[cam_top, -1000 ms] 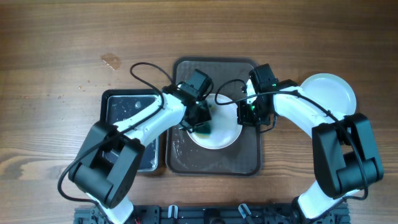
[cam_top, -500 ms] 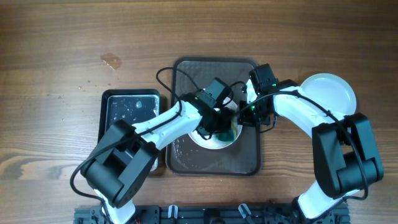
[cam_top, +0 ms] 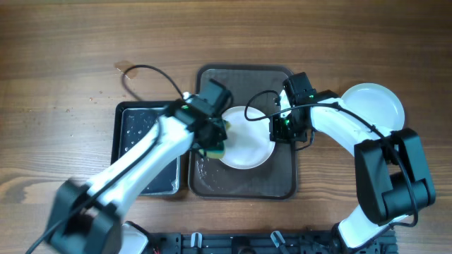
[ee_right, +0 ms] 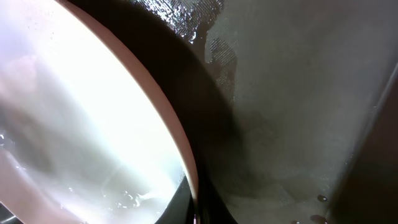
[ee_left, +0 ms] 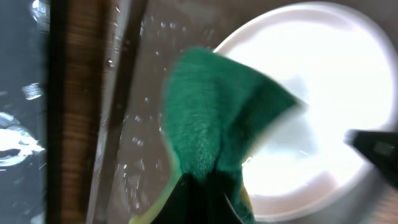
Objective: Clean dirty plates on tray and stack at the side
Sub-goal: 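Return the sponge to the basin with the left gripper, then lift the cleaned plate off the tray with the right gripper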
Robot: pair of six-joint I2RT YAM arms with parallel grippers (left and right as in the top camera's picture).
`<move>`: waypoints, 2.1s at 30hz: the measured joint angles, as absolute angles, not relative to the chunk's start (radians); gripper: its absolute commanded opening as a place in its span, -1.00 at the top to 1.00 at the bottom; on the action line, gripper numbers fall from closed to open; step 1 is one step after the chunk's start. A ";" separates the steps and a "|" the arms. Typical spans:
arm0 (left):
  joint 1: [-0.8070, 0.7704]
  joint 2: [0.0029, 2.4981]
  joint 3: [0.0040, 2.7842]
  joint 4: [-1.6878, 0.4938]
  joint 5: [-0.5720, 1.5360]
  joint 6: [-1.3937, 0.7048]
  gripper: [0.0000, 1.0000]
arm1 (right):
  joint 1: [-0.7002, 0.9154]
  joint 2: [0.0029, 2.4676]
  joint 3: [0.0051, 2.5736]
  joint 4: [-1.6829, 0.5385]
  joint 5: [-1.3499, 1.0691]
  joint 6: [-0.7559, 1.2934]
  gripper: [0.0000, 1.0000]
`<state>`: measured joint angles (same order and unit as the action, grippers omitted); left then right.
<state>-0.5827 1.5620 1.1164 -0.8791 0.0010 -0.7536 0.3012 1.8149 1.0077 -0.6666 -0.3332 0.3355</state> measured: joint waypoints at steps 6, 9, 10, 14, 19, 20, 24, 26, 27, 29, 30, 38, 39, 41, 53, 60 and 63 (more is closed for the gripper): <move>-0.421 1.250 1.117 -1.105 -0.024 -0.753 0.92 | 0.301 1.815 1.008 -0.667 -0.333 0.327 0.91; -0.324 1.219 1.113 -1.193 -0.097 -0.752 0.92 | 0.301 1.815 1.008 -0.666 -0.333 0.327 0.92; -0.294 1.220 1.102 -1.196 -0.122 -0.752 0.92 | 0.301 1.815 1.008 -0.666 -0.333 0.327 0.91; -0.220 1.265 0.985 -1.096 -0.162 -0.749 0.92 | 0.301 1.815 1.008 -0.665 -0.333 0.327 0.92; -0.180 1.419 0.838 -0.923 -0.154 -0.736 0.74 | 0.301 1.815 1.008 -0.665 -0.333 0.327 0.91; -0.180 1.436 0.834 -0.905 -0.145 -0.724 0.65 | 0.301 1.815 1.008 -0.664 -0.333 0.327 0.91; -0.180 1.452 0.833 -0.871 -0.088 -0.697 0.14 | 0.301 1.815 1.008 -0.664 -0.333 0.323 0.89; -0.180 1.452 0.836 -0.880 -0.067 -0.678 -0.12 | 0.301 1.814 1.009 -0.672 -0.332 0.309 0.90; -0.178 1.444 0.851 -0.915 -0.045 -0.662 -0.18 | 0.301 1.814 1.013 -0.683 -0.332 0.304 0.91; -0.167 1.420 0.896 -0.991 -0.031 -0.655 -0.22 | 0.302 1.808 1.041 -0.780 -0.318 0.290 0.91; -0.159 1.403 0.927 -1.034 -0.026 -0.650 -0.28 | 0.302 1.800 1.062 -0.843 -0.307 0.285 0.92; 0.002 1.110 1.187 -1.209 -0.006 -0.636 -1.00 | 0.387 1.722 1.458 -1.268 -0.244 0.233 0.91; 0.030 1.068 1.203 -1.212 0.001 -0.642 -0.99 | 0.419 1.722 1.483 -1.267 -0.241 0.234 0.91; 0.070 1.000 1.218 -1.212 0.015 -0.641 -0.99 | 0.488 1.724 1.517 -1.240 -0.237 0.250 0.91; 0.104 0.793 1.222 -1.221 0.051 -0.641 -1.00 | 0.826 1.962 1.737 -0.896 -0.004 0.382 0.91; 0.104 0.794 1.222 -1.225 0.051 -0.641 -1.00 | 0.995 1.947 1.745 -0.813 0.458 0.401 0.91; 0.104 0.794 1.222 -1.225 0.051 -0.641 -1.00 | 1.078 1.926 1.745 -0.809 0.670 0.400 0.92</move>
